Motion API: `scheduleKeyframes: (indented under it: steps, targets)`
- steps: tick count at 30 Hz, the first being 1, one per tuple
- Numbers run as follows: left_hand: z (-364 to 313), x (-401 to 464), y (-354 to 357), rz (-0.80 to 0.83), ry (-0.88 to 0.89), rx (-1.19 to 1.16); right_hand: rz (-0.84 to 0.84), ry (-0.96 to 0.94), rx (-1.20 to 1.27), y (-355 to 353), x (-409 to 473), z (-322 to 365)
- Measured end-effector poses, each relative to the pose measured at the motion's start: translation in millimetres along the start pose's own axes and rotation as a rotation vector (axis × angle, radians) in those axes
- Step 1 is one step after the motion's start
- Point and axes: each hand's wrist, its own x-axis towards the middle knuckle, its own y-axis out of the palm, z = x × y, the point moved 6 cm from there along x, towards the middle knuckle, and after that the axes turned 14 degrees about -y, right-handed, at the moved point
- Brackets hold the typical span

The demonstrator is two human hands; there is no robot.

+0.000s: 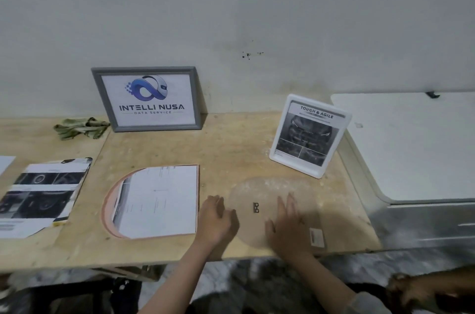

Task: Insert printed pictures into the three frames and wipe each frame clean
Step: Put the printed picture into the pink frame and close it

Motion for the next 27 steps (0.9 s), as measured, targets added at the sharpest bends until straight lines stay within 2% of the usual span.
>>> scheduleKeyframes:
  steps: [8, 11, 16, 27]
  targets:
    - [59, 32, -110, -0.27, -0.115, -0.153, -0.001, -0.184, 0.13, 51, 48, 111]
    - [86, 46, -146, -0.308, -0.189, -0.159, 0.036, -0.232, 0.133, 74, 60, 147]
    - [129, 76, -184, -0.294, -0.236, -0.026, 0.062, -0.166, 0.109, 103, 75, 185]
    - [134, 90, -184, -0.11, -0.131, 0.072, -0.011, -0.118, -0.016, 110, 73, 187]
